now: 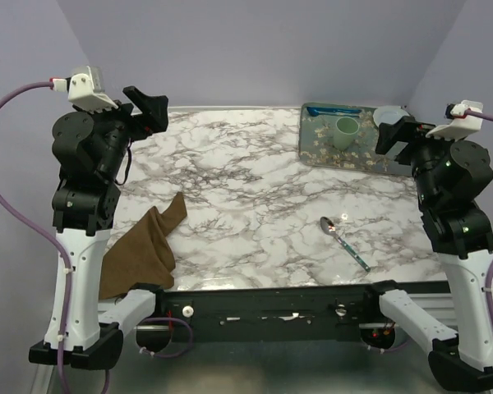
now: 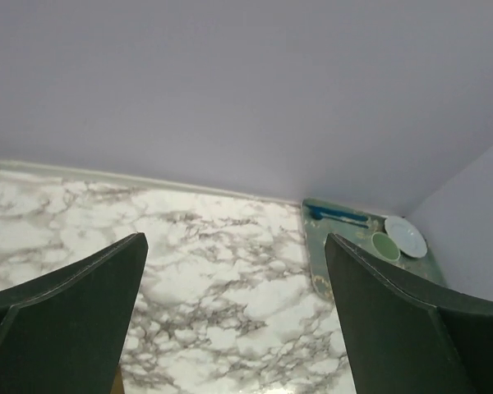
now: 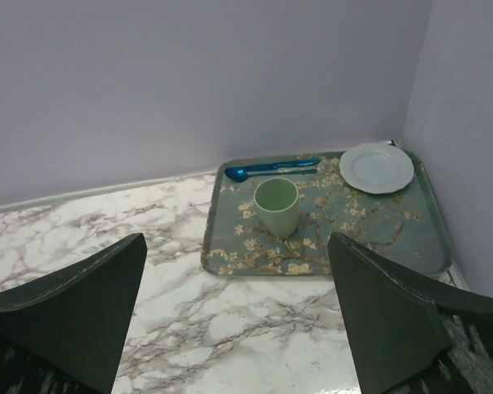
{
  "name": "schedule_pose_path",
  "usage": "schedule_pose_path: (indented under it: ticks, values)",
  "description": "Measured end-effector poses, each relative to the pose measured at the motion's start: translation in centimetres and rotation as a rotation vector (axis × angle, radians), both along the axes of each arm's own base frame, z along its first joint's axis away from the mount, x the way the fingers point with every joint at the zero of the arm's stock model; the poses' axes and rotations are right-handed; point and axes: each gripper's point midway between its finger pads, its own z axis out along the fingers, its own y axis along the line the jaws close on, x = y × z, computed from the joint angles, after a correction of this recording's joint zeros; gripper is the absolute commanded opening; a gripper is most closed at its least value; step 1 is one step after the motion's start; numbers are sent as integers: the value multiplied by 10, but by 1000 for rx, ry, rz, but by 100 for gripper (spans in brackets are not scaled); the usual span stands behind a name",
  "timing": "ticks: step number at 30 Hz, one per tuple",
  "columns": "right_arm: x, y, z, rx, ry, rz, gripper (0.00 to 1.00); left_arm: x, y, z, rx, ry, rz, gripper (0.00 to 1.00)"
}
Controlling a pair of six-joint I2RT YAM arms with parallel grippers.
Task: Fold the napkin, place the utensils inside, and roll it up
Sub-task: Move the napkin to the centre of the board
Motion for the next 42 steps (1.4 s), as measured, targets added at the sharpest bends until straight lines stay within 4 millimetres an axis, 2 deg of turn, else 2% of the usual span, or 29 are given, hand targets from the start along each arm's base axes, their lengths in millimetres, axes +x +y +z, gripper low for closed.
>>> schedule_pose_path:
  ticks: [3,4,6,8,9,10,11,12,13,14,15,16,17,18,22,23,24,26,27,29,30,32,33,35,36,37,39,42]
  values:
    - [12,4,-13,20,56,2,100,7,4,-24,-14,91,32,99]
    - [20,12,-19,35,84,15,100,8,6,-30,-17,116,46,99]
    - [30,35,-33,40,133,64,100,11,11,-44,-19,162,79,99]
    - [38,66,-50,23,191,124,100,13,17,-67,-24,220,118,99]
    - [42,97,-67,-4,242,185,100,13,21,-81,-25,252,139,99]
    - [44,115,-79,-24,275,221,100,13,23,-100,-23,300,155,99]
    - [45,147,-97,-50,326,292,100,13,25,-112,-20,332,168,99]
    - [44,169,-110,-66,360,342,100,12,27,-126,-14,364,181,99]
    - [39,202,-132,-82,421,429,100,11,29,-135,-10,386,192,99]
    - [36,216,-138,-81,440,467,100,9,31,-146,-3,414,205,99]
    - [25,259,-158,-83,496,575,100,7,33,-153,1,428,216,99]
    - [18,280,-168,-86,522,631,100,3,37,-160,8,443,235,99]
    - [9,305,-179,-89,547,694,100,0,40,-163,10,447,248,99]
    - [-7,348,-193,-99,579,792,100,-4,43,-162,11,439,261,99]
    - [-59,470,-234,-113,644,1057,96,-19,54,-146,10,379,310,99]
    - [-66,490,-241,-106,650,1096,95,-24,57,-141,8,360,324,99]
    - [-86,518,-262,-113,686,1158,93,-26,58,-139,8,351,330,99]
    - [-110,544,-286,-126,729,1222,91,-30,61,-135,12,336,341,99]
    - [-119,556,-294,-125,743,1250,85,-31,63,-134,13,332,347,99]
    - [-136,574,-311,-121,778,1299,81,-32,63,-133,15,328,349,99]
    - [-148,583,-320,-114,803,1337,74,-32,63,-133,16,328,350,99]
    - [-157,591,-327,-108,826,1370,64,-32,63,-133,17,328,350,99]
    - [-164,595,-331,-104,840,1394,55,-31,63,-134,18,332,349,99]
    - [-171,597,-337,-101,857,1412,45,-29,63,-136,21,340,350,99]
    - [-172,597,-339,-100,865,1413,35,-28,63,-137,22,344,349,99]
    - [-172,597,-340,-97,870,1413,18,-27,63,-138,23,347,349,99]
    - [-170,596,-341,-99,868,1411,1,-26,62,-140,24,353,349,99]
    - [-164,592,-344,-93,875,1406,1,-24,61,-143,26,363,343,99]
